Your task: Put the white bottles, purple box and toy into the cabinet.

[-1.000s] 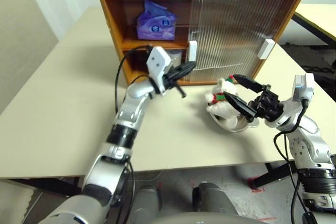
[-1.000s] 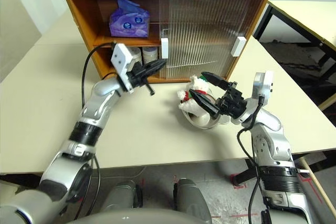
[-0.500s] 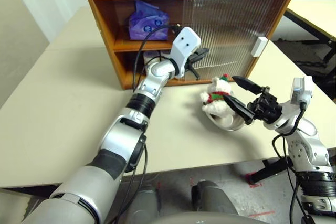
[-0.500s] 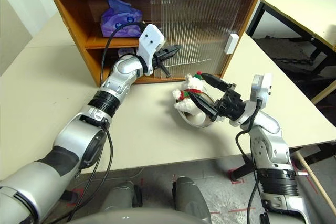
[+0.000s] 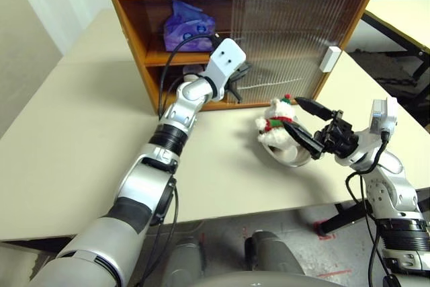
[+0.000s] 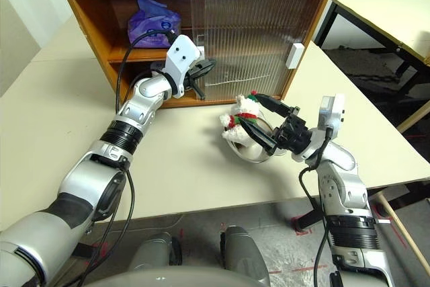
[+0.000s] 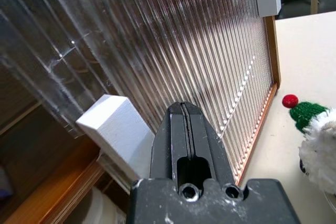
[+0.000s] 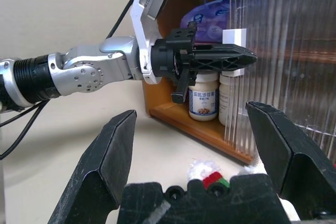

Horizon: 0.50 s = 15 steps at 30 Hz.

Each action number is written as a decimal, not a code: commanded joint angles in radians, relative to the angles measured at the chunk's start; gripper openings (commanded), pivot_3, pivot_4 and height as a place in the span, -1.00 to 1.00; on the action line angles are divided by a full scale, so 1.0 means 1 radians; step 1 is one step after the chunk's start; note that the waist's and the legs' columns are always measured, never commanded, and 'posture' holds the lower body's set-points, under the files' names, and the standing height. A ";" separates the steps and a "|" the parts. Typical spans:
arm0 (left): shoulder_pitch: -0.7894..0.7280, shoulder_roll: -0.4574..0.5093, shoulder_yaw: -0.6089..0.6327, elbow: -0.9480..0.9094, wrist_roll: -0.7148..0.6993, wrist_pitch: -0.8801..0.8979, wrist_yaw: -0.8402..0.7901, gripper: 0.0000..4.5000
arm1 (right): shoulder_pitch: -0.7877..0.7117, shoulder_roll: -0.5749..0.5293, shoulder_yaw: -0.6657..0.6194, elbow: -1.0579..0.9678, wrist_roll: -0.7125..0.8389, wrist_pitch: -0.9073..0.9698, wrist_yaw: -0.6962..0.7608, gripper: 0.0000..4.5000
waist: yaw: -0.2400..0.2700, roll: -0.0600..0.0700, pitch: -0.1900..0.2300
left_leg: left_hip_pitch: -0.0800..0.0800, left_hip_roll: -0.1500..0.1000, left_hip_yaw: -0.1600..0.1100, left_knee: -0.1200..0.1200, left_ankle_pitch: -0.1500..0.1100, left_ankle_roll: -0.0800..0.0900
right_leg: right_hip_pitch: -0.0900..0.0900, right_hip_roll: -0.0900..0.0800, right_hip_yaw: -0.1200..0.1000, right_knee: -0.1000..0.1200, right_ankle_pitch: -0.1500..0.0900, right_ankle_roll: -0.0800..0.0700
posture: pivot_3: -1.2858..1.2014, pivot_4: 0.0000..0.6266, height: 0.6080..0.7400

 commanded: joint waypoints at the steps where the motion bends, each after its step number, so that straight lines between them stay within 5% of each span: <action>1: 0.015 0.026 0.008 -0.019 0.021 0.028 0.035 -0.99 | -0.016 -0.006 0.005 0.018 0.000 0.002 0.009 1.00 | -0.001 0.000 0.000 | 0.000 0.000 0.000 0.000 0.000 0.000 | 0.000 0.000 0.000 0.000 0.000 0.000 | 0.04 -1.00 1.00; 15: 0.077 0.093 0.040 -0.139 0.015 0.102 0.065 -0.99 | -0.030 -0.007 0.024 0.037 -0.008 -0.001 0.025 1.00 | -0.009 0.001 0.001 | 0.003 0.000 -0.001 0.000 -0.002 -0.003 | 0.000 0.001 0.001 0.004 0.002 -0.002 | 0.06 -1.00 1.00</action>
